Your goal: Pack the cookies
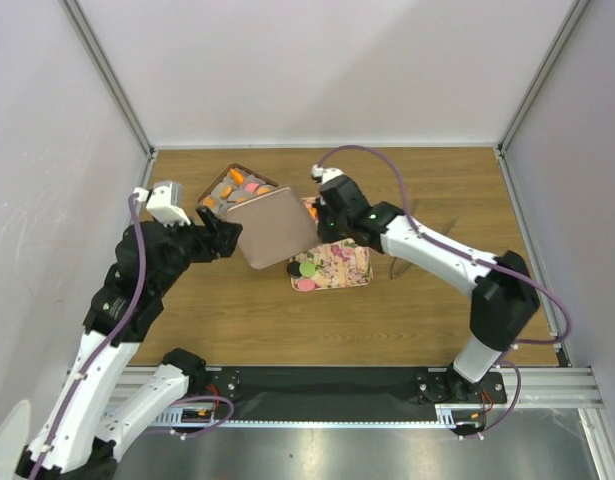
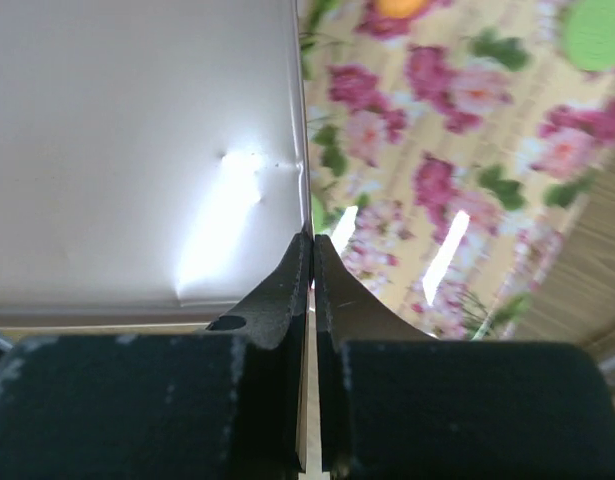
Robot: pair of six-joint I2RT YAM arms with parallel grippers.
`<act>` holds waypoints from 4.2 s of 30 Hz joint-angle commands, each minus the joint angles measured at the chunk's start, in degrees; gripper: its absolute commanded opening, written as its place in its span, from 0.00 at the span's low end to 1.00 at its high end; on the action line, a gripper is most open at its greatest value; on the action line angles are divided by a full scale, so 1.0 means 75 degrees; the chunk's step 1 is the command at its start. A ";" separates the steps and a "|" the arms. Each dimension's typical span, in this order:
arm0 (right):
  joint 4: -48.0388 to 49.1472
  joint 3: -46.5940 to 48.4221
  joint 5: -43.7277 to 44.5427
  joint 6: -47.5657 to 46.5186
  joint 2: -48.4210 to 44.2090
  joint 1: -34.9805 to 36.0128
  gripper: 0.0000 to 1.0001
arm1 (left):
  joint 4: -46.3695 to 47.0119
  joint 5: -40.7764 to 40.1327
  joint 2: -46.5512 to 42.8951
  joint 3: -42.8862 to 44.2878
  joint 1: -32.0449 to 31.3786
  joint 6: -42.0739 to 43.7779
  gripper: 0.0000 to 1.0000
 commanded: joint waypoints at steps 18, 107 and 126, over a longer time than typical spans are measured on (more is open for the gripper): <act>0.0463 -0.0697 0.0330 0.1146 -0.2194 -0.0391 0.00 | 0.4145 0.5098 0.2181 -0.1569 0.2486 -0.3006 0.78; 0.6528 -0.2068 0.6005 -0.8198 -0.1348 0.3899 0.00 | 0.2153 0.4642 0.3541 0.1876 0.3610 -0.2984 0.85; 0.3718 0.1330 -0.3744 0.0848 -0.0145 -0.1287 0.00 | 0.2458 0.0282 0.5883 0.2896 0.4407 -0.1685 0.75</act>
